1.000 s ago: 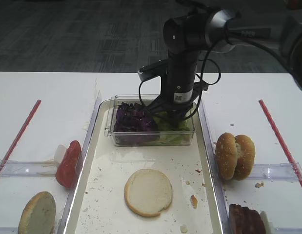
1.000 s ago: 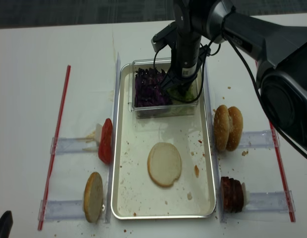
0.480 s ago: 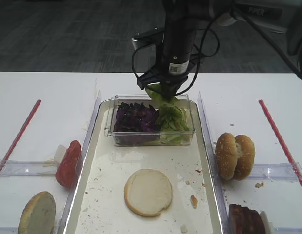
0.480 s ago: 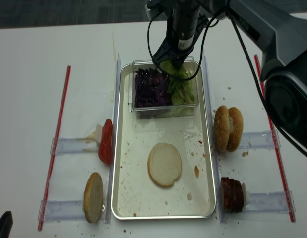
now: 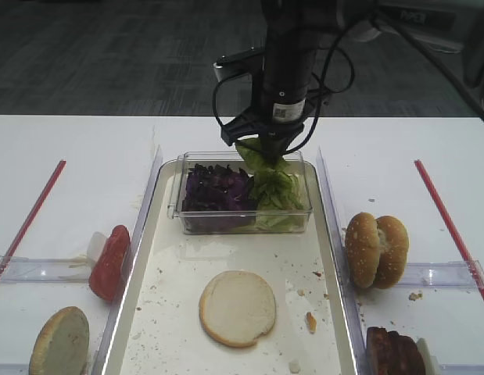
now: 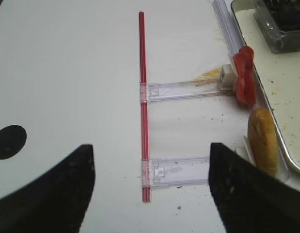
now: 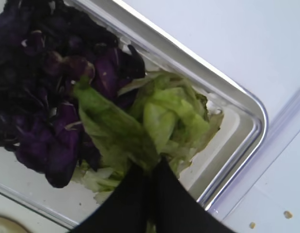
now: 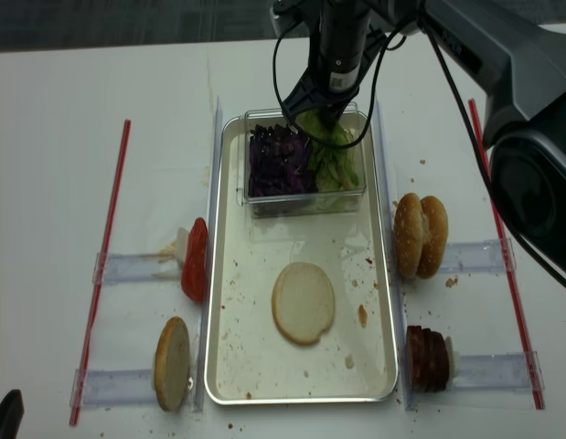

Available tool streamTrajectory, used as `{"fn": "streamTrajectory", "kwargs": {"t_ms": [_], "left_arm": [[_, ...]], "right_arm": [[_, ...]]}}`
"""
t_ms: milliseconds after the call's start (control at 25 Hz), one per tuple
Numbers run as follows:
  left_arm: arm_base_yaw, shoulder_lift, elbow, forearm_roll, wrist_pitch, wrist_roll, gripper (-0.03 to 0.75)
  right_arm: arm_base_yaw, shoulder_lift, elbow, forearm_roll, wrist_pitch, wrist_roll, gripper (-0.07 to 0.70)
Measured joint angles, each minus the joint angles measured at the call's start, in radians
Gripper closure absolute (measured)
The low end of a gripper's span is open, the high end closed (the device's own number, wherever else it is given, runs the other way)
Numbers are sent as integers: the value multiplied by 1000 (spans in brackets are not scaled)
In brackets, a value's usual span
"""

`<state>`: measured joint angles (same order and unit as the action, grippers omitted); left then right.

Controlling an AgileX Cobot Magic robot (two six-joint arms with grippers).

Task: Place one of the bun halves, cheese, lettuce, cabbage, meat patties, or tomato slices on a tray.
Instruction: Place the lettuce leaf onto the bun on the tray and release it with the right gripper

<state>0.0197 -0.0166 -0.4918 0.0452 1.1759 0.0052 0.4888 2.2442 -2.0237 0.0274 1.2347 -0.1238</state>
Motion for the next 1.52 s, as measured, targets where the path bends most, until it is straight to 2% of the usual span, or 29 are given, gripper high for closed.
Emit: {"fn": "streamTrajectory", "kwargs": {"t_ms": [440, 760, 1200, 1520], "left_arm": [[0, 0, 0, 0, 0, 0, 225], [0, 0, 0, 0, 0, 0, 225], [0, 0, 0, 0, 0, 0, 225], [0, 0, 0, 0, 0, 0, 225]], "right_arm": [[0, -102, 141, -4, 0, 4, 579], [0, -150, 162, -4, 0, 4, 579], [0, -241, 350, -4, -2, 4, 579], [0, -246, 359, -4, -4, 4, 579]]}}
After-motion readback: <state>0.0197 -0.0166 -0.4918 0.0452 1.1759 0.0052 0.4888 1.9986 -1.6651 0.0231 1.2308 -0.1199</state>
